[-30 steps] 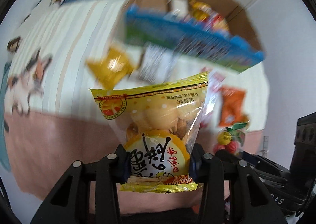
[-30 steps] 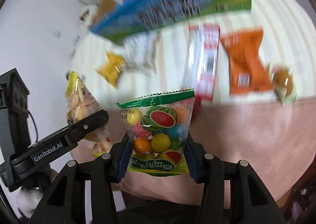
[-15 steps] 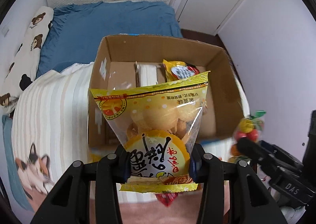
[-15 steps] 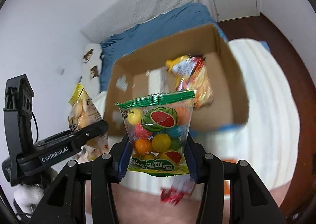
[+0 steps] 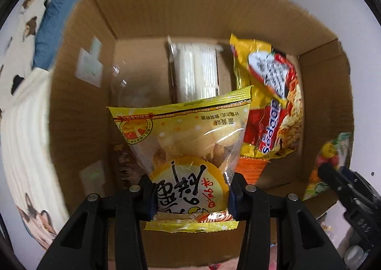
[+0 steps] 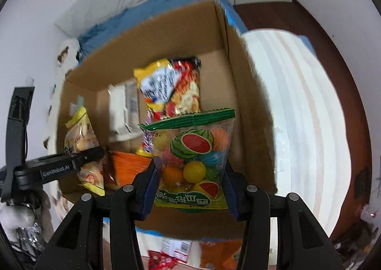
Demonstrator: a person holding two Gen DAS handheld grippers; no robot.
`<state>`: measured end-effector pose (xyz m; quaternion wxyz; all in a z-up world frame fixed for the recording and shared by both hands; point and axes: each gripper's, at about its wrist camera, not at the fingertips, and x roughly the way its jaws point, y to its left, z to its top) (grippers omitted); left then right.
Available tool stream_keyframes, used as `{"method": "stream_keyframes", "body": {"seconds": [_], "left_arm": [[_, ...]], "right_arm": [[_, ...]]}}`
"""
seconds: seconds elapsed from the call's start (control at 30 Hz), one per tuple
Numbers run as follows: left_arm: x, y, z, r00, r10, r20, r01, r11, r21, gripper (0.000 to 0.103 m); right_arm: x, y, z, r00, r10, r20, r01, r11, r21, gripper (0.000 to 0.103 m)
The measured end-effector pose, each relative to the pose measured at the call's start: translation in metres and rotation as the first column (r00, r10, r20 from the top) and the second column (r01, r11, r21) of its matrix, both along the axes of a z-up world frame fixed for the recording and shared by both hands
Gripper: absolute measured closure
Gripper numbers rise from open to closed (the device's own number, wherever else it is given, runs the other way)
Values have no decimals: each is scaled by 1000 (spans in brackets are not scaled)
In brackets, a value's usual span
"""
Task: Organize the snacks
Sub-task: 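Carry both bags into the box and open both tools to release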
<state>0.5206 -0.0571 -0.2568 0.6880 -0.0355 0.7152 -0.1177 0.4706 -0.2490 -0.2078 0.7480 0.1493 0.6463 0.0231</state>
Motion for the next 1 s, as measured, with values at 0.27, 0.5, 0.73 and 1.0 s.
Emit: {"method": "stream_keyframes", "body": {"seconds": [0.27,0.5,0.73,1.0], "left_arm": [[-5,8,-23,996,44,-78,-46,998,-30,16],[-11,16,-5,999,36,-33,-38,999,-35,10],[-37,16,33,996,25,82,-24,1000,-12,11],[-78,35,81,958,47,282,-55,998,22,11]], "right_arm": [[6,16,-6,996,63,-67,-67,996,-53,1],[7,17,-9,995,67,-74,-72,995,-66,1],[-5,18,-2,998,57,-33,-60,995,-74,1],[-31,25,24,996,59,73,-50,992,-118,1]]}}
